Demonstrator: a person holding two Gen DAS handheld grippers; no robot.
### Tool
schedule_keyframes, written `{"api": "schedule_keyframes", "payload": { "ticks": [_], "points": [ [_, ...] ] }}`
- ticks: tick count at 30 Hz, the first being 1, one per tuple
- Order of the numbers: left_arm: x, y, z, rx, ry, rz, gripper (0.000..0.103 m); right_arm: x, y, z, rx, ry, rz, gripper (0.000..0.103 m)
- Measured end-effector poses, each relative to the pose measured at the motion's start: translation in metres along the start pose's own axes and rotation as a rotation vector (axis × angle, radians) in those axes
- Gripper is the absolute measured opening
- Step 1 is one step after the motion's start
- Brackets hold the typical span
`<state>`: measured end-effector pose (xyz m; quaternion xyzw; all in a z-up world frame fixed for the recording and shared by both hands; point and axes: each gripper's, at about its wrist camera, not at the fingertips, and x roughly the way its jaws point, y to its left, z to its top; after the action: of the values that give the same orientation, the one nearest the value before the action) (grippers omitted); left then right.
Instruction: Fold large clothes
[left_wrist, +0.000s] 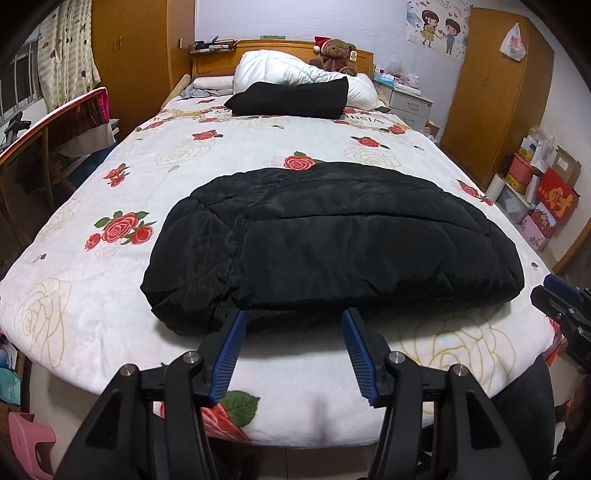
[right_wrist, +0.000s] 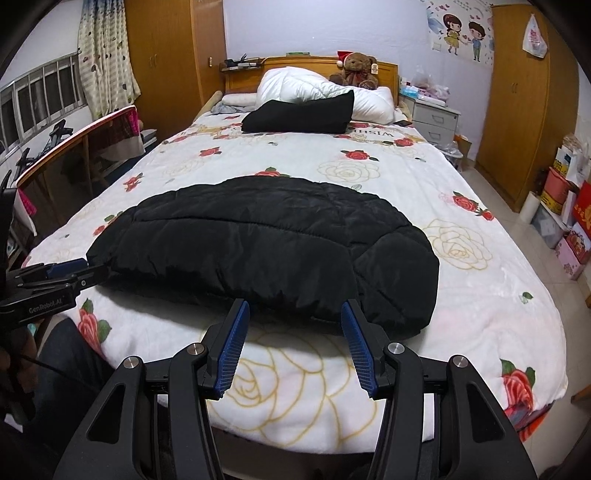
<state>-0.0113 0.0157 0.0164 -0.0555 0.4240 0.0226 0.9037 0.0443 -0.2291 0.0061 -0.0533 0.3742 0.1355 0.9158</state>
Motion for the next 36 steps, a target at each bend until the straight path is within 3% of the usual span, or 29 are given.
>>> {"api": "schedule_keyframes", "payload": {
  "ticks": [36],
  "points": [
    [-0.0054, -0.0005, 0.0028, -0.024, -0.020, -0.020, 0.059, 0.0048, -0.0035, -0.0042, 0.026, 0.030, 0.006, 0.053]
  ]
}}
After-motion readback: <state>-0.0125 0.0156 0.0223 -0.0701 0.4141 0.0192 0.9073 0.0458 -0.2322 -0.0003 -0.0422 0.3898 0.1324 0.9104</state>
